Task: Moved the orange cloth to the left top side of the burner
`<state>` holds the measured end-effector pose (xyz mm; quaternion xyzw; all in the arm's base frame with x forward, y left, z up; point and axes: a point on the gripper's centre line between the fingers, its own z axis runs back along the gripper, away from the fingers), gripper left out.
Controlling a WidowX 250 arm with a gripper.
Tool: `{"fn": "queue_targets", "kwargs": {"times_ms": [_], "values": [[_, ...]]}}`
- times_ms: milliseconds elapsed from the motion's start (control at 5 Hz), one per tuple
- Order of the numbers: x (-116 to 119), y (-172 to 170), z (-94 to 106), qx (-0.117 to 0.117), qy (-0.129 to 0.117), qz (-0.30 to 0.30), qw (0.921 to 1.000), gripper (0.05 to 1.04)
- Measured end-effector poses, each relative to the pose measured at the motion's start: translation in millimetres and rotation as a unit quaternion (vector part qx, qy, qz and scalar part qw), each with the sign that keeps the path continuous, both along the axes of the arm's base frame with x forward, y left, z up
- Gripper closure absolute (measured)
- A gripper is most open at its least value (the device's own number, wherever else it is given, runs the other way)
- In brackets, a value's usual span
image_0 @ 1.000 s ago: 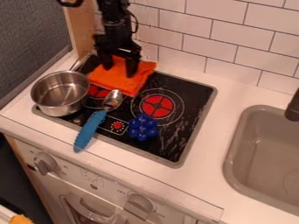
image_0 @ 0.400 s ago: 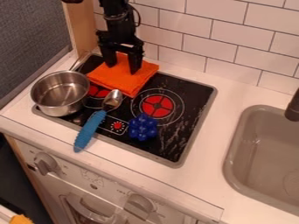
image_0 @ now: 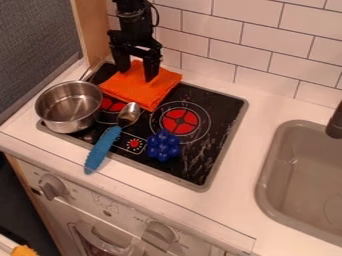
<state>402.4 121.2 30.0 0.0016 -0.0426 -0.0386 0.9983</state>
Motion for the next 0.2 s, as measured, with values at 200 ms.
{"fn": "queue_targets", "kwargs": {"times_ms": [200], "values": [[-3.1,-3.2,-0.3,0.013,0.017,-0.008,0.9997,0.083]]}}
